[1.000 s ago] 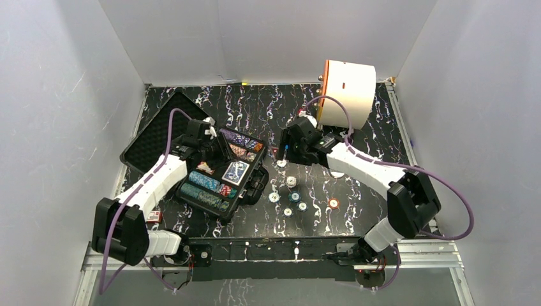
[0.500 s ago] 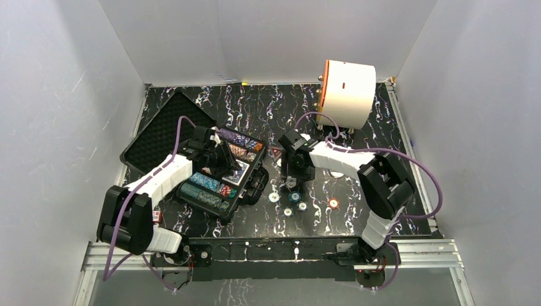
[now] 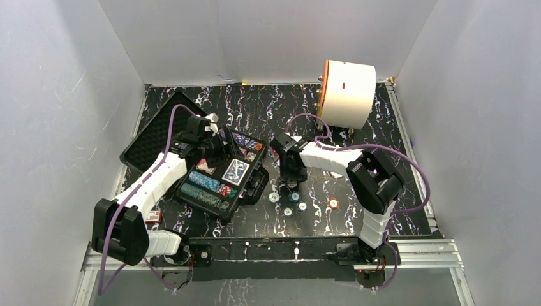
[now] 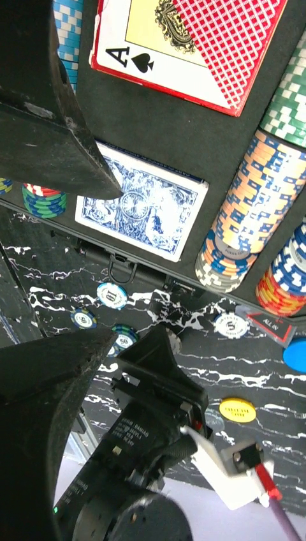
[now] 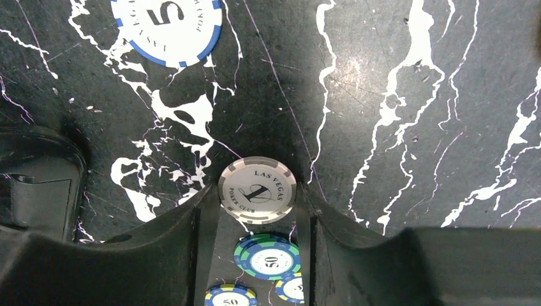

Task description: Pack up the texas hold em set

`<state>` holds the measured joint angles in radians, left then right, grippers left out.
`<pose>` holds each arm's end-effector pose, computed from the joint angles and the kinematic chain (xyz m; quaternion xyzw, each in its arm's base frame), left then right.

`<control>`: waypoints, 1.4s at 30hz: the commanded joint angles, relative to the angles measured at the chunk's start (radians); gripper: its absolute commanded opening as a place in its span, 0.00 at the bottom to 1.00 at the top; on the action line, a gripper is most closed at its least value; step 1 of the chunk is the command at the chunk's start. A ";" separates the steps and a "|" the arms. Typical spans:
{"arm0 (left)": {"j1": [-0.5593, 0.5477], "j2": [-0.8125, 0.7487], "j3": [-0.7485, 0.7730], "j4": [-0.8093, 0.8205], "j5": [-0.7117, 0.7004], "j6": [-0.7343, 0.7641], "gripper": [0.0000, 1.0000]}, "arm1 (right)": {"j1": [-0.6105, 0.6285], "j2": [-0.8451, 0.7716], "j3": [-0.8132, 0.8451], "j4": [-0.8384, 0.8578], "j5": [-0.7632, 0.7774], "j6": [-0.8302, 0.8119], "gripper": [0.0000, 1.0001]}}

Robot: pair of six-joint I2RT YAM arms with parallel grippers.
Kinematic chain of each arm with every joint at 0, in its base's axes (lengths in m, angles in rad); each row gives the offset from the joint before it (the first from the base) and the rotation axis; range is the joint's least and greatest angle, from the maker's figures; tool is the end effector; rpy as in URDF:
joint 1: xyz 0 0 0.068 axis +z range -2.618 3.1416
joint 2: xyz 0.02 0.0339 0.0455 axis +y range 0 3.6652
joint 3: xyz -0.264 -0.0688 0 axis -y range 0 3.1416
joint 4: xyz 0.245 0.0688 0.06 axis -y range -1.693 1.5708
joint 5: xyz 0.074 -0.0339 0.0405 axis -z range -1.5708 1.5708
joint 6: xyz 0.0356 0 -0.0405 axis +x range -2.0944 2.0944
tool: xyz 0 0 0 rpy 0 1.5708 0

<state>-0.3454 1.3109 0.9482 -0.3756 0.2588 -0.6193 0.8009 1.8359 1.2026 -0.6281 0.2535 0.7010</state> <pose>0.2629 -0.1043 0.2648 -0.0721 0.9056 -0.2905 0.3005 0.2536 0.2488 0.1683 -0.0295 0.9799 0.0130 0.1970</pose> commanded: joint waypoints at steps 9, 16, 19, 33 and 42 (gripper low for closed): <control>0.000 -0.062 0.017 -0.027 0.115 -0.005 0.76 | -0.002 -0.069 -0.035 0.089 -0.019 0.016 0.40; -0.023 -0.072 -0.038 0.060 0.175 -0.053 0.76 | -0.055 -0.219 -0.102 0.197 -0.121 0.086 0.39; -0.057 -0.084 -0.073 0.121 0.169 -0.073 0.75 | -0.064 -0.269 -0.107 0.206 -0.123 0.122 0.39; -0.343 -0.115 -0.335 0.740 -0.072 -0.145 0.73 | -0.070 -0.394 -0.040 0.155 -0.194 0.336 0.40; -0.408 -0.059 -0.346 0.947 -0.217 -0.157 0.73 | -0.069 -0.419 -0.008 0.153 -0.208 0.380 0.38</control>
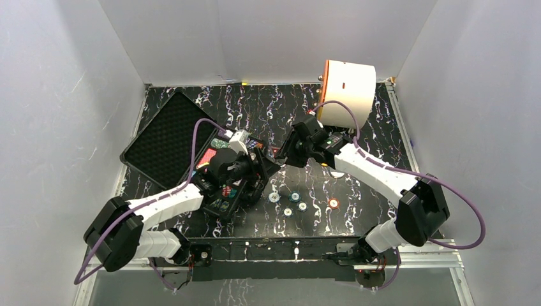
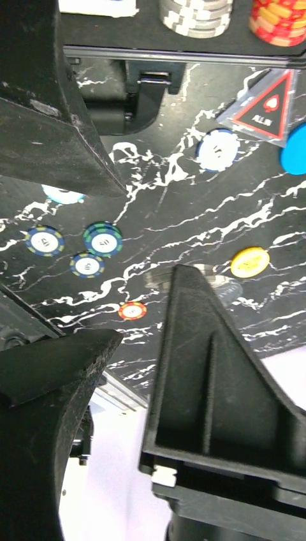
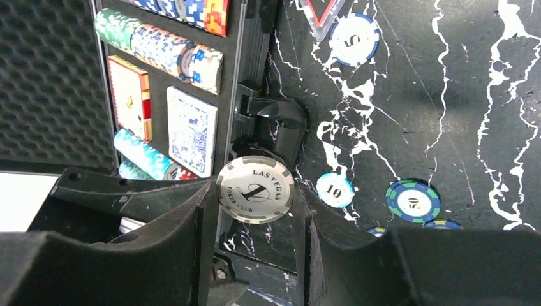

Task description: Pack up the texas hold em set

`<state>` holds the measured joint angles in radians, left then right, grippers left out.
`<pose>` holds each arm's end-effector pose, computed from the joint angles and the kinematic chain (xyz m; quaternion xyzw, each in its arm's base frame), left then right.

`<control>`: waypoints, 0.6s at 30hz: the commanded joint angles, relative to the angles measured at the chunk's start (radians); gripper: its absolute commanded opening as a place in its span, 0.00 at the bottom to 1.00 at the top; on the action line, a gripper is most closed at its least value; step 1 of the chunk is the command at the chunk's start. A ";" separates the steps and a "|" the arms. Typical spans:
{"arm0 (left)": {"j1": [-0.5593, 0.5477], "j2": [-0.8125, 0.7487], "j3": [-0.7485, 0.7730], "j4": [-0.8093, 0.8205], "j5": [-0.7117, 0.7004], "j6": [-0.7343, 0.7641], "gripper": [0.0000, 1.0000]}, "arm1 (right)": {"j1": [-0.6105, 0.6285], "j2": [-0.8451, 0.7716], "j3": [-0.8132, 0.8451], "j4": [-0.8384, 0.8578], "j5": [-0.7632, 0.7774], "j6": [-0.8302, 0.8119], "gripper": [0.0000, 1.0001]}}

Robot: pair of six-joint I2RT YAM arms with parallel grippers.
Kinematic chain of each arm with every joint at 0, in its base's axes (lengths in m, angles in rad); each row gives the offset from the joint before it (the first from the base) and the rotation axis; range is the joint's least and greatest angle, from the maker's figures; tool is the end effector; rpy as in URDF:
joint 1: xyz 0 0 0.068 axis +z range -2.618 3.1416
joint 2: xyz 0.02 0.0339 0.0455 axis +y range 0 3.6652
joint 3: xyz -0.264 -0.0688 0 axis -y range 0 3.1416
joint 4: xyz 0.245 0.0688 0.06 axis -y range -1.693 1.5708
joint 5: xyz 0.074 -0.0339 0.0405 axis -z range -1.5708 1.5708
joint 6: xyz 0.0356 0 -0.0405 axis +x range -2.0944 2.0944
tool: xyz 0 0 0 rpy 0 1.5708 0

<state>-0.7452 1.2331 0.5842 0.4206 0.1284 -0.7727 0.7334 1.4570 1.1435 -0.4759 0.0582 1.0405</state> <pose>0.1957 -0.1868 0.2376 0.0292 0.7819 -0.4636 0.4158 0.2382 0.2118 0.2795 0.1523 0.9117 0.2781 0.2614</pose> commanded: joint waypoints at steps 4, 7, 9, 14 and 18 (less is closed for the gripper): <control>-0.012 0.030 -0.006 0.234 -0.105 -0.044 0.69 | -0.002 -0.050 0.051 0.001 -0.011 0.066 0.38; -0.013 0.043 -0.020 0.271 -0.128 -0.078 0.60 | -0.003 -0.053 0.051 0.008 -0.021 0.091 0.38; -0.013 0.058 -0.024 0.315 -0.127 -0.092 0.55 | -0.002 -0.057 0.052 0.008 -0.025 0.111 0.38; -0.014 0.104 0.002 0.366 -0.102 -0.100 0.51 | -0.002 -0.071 0.049 0.015 -0.027 0.139 0.38; -0.016 0.103 0.001 0.380 -0.132 -0.099 0.50 | -0.002 -0.075 0.053 0.016 -0.028 0.150 0.38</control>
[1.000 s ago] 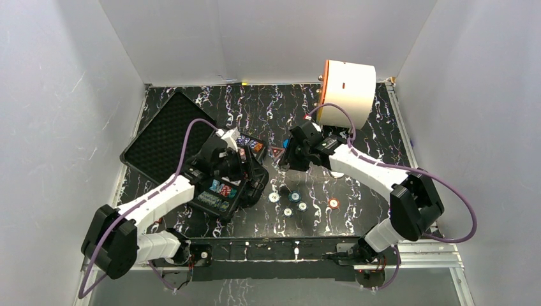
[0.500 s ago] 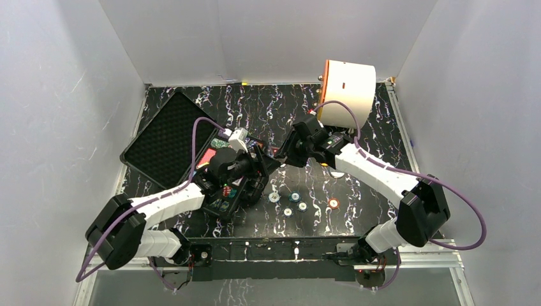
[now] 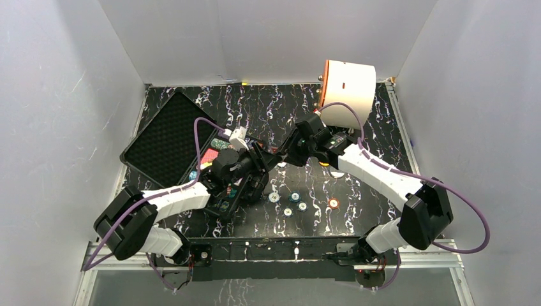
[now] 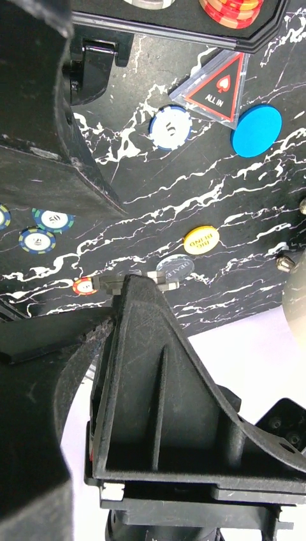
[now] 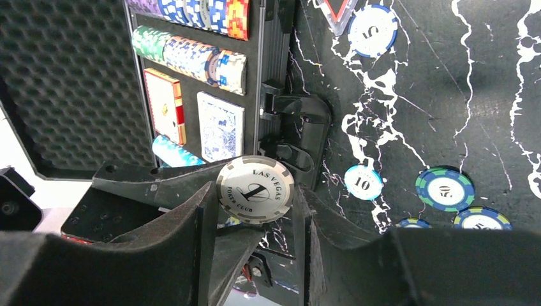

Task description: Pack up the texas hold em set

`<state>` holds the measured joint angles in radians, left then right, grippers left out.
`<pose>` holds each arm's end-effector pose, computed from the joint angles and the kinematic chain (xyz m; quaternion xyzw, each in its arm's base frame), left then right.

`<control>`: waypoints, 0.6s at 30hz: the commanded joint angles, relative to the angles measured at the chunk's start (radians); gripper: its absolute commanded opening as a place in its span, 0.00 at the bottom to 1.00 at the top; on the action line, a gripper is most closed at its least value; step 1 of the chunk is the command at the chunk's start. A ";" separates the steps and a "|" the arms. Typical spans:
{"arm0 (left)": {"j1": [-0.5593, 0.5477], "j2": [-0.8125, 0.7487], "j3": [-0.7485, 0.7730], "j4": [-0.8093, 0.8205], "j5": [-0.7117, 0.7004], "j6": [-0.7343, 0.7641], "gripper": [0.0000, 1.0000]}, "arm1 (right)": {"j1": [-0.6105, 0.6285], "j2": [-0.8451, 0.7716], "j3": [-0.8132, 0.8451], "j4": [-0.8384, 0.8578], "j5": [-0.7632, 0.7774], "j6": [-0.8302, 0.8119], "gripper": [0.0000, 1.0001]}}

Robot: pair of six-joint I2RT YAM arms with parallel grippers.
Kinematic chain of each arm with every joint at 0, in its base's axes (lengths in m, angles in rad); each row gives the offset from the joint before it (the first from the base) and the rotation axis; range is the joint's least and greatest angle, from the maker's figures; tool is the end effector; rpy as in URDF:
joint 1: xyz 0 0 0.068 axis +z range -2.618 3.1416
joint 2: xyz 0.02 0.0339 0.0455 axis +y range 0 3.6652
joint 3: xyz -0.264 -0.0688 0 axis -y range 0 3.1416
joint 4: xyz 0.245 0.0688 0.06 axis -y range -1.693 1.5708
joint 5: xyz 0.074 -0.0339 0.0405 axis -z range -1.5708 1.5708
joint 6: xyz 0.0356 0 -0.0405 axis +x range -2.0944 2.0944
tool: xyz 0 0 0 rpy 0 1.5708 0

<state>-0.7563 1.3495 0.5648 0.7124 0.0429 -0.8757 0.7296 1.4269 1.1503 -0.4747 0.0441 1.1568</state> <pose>0.2078 -0.1981 0.2325 -0.0291 0.7316 -0.5068 0.4551 0.2353 0.2083 0.2908 0.2030 0.8943 0.3105 0.2502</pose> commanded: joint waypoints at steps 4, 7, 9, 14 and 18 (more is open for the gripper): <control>-0.005 -0.015 0.003 0.175 -0.063 0.025 0.37 | 0.000 -0.047 0.041 0.015 -0.035 0.054 0.38; -0.005 -0.010 0.003 0.216 -0.067 0.037 0.37 | -0.002 -0.048 0.034 0.016 -0.062 0.071 0.38; -0.005 -0.001 0.006 0.229 -0.052 0.041 0.39 | -0.003 -0.048 0.031 0.024 -0.076 0.081 0.38; -0.005 0.014 0.007 0.252 -0.068 0.029 0.39 | -0.004 -0.049 0.032 0.027 -0.078 0.110 0.38; -0.006 0.046 0.024 0.267 -0.102 0.042 0.22 | -0.003 -0.060 0.026 0.030 -0.071 0.124 0.39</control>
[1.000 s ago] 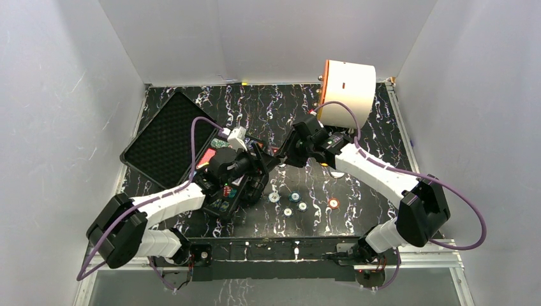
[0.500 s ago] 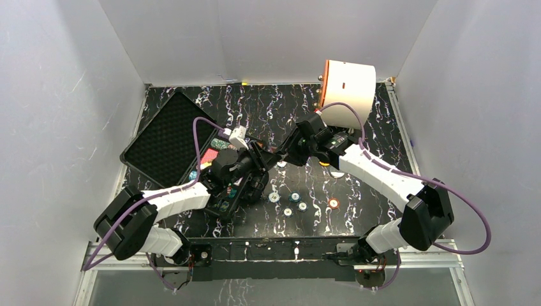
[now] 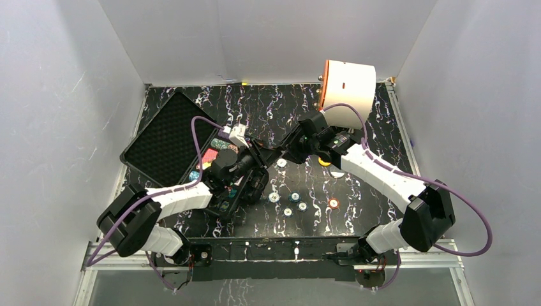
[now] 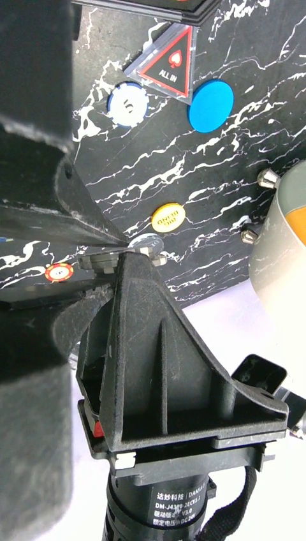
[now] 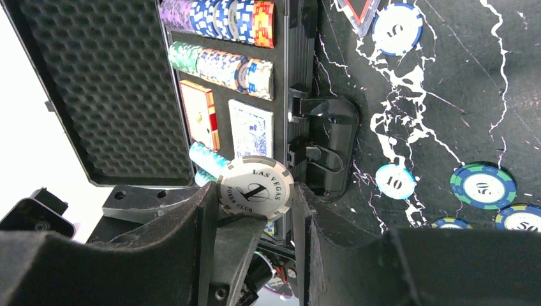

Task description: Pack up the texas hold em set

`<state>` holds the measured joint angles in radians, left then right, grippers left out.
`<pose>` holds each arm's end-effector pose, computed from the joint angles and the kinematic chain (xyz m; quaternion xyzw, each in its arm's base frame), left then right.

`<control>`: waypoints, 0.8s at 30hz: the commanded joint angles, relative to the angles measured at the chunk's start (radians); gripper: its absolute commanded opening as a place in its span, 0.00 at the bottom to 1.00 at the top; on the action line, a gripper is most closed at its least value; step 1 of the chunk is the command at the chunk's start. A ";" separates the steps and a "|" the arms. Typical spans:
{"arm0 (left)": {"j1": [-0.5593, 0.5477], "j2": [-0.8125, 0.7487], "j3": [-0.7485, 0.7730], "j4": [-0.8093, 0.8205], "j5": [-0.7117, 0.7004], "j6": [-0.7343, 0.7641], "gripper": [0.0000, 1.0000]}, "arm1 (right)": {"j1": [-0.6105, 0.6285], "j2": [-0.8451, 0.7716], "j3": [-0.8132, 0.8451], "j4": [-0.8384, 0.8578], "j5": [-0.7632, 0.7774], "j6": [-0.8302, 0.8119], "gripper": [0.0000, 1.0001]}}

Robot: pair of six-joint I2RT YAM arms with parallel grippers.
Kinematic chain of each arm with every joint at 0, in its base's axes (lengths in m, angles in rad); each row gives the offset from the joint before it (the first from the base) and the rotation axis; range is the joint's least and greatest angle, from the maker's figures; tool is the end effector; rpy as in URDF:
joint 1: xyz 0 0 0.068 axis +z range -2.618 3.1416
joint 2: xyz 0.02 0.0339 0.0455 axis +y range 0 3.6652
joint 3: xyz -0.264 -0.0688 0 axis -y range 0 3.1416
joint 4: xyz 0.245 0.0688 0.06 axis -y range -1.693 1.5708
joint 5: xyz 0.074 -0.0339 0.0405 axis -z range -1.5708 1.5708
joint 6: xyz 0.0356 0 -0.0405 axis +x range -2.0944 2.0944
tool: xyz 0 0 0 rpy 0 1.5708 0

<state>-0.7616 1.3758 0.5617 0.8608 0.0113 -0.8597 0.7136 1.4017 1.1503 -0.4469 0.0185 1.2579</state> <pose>0.2097 -0.2005 0.2407 -0.0298 0.6898 -0.5270 0.4956 0.2361 0.2036 0.3004 0.2474 0.8719 0.3476 0.2403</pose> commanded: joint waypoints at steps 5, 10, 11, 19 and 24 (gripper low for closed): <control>-0.001 0.026 0.014 0.128 -0.107 0.033 0.00 | 0.013 -0.045 0.014 -0.021 -0.008 -0.010 0.46; -0.001 -0.003 -0.006 0.095 -0.091 0.118 0.00 | -0.007 -0.078 0.029 -0.033 0.082 -0.120 0.76; -0.001 -0.028 0.002 0.050 -0.081 0.146 0.00 | -0.018 -0.089 0.037 -0.032 0.093 -0.147 0.80; 0.016 -0.126 0.216 -0.671 -0.094 0.354 0.00 | -0.110 -0.260 -0.024 -0.018 0.133 -0.304 0.86; 0.028 -0.073 0.395 -0.987 -0.114 0.489 0.00 | -0.111 -0.341 -0.070 -0.087 0.134 -0.355 0.86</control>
<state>-0.7479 1.3010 0.8246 0.2096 -0.0677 -0.5213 0.6018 1.1080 1.1114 -0.4786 0.1329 0.9844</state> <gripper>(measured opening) 0.076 0.862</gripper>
